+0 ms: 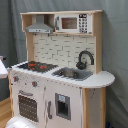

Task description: Play with the kitchen

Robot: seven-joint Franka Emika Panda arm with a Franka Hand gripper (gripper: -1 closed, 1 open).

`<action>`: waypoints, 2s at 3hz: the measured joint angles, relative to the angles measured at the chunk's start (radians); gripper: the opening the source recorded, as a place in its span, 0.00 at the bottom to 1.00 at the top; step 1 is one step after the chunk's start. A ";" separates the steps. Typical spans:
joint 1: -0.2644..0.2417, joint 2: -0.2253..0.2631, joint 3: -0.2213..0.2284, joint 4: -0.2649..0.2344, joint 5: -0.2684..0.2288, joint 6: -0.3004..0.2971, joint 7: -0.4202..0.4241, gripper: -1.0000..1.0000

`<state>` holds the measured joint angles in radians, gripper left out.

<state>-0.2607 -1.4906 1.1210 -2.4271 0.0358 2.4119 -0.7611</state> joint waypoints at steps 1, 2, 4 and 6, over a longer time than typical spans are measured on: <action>-0.018 -0.001 -0.046 0.019 -0.015 -0.074 0.044 1.00; -0.032 0.000 -0.084 0.052 -0.022 -0.157 0.100 1.00; -0.078 0.025 -0.108 0.141 -0.021 -0.294 0.225 1.00; -0.236 0.106 -0.143 0.230 0.042 -0.317 0.305 1.00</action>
<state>-0.4963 -1.3846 0.9784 -2.1975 0.0778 2.0946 -0.4558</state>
